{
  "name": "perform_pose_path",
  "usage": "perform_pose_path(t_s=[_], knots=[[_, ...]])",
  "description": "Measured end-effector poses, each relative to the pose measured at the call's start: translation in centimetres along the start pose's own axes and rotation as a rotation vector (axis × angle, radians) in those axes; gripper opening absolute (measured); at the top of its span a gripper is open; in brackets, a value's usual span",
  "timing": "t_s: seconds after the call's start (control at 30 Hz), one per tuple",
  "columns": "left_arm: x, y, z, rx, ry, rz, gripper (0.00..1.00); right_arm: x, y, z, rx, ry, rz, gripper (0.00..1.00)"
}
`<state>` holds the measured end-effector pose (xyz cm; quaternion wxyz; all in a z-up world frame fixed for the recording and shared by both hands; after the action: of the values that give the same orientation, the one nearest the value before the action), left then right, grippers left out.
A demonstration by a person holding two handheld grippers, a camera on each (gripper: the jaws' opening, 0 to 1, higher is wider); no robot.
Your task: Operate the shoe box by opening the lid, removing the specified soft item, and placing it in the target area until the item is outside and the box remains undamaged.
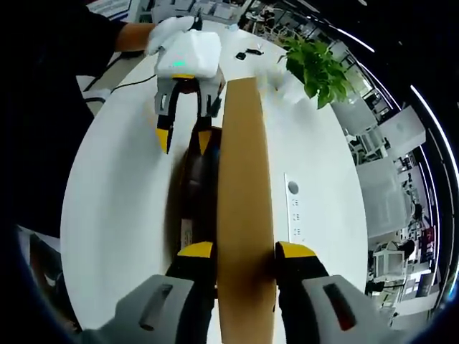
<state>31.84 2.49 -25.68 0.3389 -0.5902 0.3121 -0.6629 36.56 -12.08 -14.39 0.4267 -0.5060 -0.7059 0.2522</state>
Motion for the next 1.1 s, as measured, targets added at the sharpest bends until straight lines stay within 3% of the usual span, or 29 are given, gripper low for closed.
perform_pose_path(t_s=[0.57,0.67,1.1], knots=[[-0.9,1.9,0.9,0.019,-0.001,0.061,0.23,0.0,0.0,0.1,-0.002,-0.001,0.008,0.32],[-0.9,1.8,1.4,0.043,0.009,0.06,0.16,0.0,0.1,0.0,-0.002,-0.001,0.008,0.32],[-0.8,2.2,-0.1,0.014,0.015,0.085,0.11,0.0,0.0,0.1,-0.006,0.0,0.011,0.32]])
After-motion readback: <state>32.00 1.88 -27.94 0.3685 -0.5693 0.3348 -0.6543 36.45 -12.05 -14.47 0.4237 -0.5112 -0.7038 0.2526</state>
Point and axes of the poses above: the point that each gripper's makers call its tool centre point, and the gripper's own axes: y roughly forward along the fingers, z roughly to its left, x roughly out of its top, the point moved 2 cm from there along -y, roughly backward along the fingers, and after that the axes turned 5 degrees about -x, right-handed, at the moved point
